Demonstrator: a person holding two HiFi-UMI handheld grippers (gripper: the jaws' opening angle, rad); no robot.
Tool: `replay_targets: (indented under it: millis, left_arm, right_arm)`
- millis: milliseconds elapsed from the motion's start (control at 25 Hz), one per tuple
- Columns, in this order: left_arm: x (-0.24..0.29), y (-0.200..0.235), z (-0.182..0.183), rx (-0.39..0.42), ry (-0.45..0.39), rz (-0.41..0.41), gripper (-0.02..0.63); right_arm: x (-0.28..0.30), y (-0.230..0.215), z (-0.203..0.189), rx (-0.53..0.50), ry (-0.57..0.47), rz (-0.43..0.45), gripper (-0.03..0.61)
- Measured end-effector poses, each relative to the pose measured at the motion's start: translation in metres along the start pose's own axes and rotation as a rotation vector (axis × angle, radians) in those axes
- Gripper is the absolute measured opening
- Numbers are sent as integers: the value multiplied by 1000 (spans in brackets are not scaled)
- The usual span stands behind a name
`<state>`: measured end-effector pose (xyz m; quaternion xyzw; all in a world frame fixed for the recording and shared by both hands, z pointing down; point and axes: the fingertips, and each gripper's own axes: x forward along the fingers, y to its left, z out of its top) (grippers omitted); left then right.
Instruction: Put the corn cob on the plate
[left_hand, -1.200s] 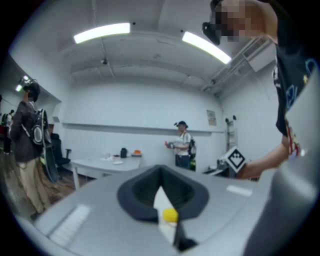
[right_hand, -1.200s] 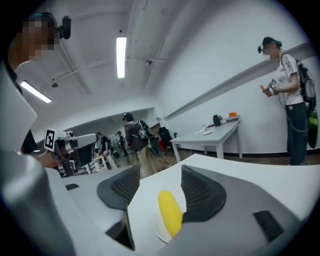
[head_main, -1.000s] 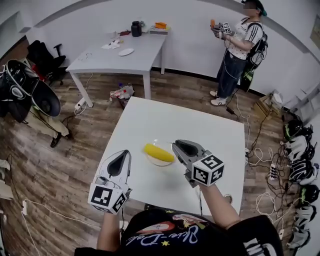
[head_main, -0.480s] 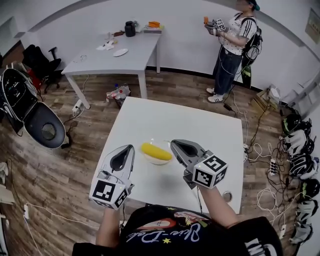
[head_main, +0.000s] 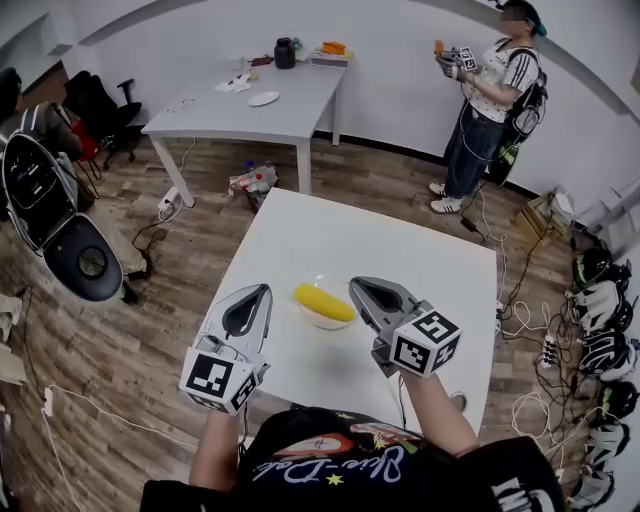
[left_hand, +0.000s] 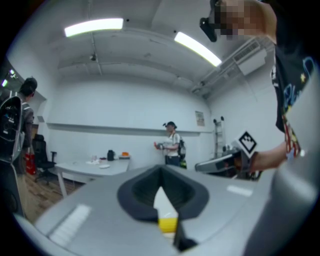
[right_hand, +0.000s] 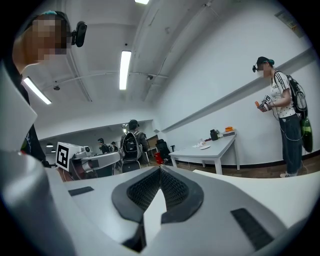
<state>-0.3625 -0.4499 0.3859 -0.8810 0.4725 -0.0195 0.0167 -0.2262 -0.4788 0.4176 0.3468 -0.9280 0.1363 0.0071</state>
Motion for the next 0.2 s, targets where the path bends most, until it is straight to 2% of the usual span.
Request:
replay_targets:
  millis: [200]
  left_arm:
    - [-2,8,-1,3,3,13,-11]
  right_arm:
    - [8,2,-1,-7,7,10,15]
